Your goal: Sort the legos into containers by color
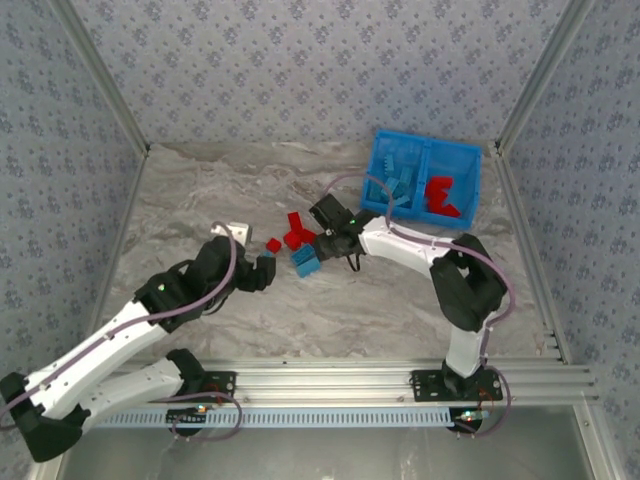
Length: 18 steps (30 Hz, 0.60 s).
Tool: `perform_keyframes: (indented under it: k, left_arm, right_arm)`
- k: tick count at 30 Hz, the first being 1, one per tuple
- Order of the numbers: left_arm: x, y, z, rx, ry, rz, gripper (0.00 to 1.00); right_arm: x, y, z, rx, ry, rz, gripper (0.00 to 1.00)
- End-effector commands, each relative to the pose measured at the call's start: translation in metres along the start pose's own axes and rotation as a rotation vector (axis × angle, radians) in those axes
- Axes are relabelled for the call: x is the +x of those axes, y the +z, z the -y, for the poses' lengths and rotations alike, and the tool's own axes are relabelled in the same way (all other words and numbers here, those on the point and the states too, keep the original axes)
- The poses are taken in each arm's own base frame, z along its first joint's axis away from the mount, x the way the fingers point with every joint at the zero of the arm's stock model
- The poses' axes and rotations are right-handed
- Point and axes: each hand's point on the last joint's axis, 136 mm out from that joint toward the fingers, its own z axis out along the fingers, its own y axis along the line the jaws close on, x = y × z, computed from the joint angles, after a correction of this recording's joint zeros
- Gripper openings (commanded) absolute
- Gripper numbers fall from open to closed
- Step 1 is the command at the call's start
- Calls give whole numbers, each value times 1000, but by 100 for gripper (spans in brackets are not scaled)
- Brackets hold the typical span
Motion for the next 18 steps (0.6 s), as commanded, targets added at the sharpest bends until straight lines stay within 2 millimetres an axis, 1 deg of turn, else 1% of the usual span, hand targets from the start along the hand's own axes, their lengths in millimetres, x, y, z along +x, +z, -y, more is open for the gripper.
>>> perform_keyframes:
  k: [1,4,7,11,14,18]
  left_arm:
    - [11,-6,-15,-37,-55,-1,87]
    - [16,-7,-22,-53,-68,5,88]
    - [17,-6,-23,-63,-72,5,88]
    - [18,-3,-22,-68,-69,-5,88]
    - [18,-2,-23,-73,-71,-7,88]
    - [21,-2,-26,-80,-78,-5,88]
  right_arm:
    - [-13,9,8,34,-7,5,61]
    - [-19,19,-3,-9,-49,8,60]
    - [-27,29,0,31,-95,-11,60]
    - [-31,43,6,43,-113,-39,55]
    - [-26,50,15,56,-99,-76,55]
    - [-5,56,17,31,-129,-128,56]
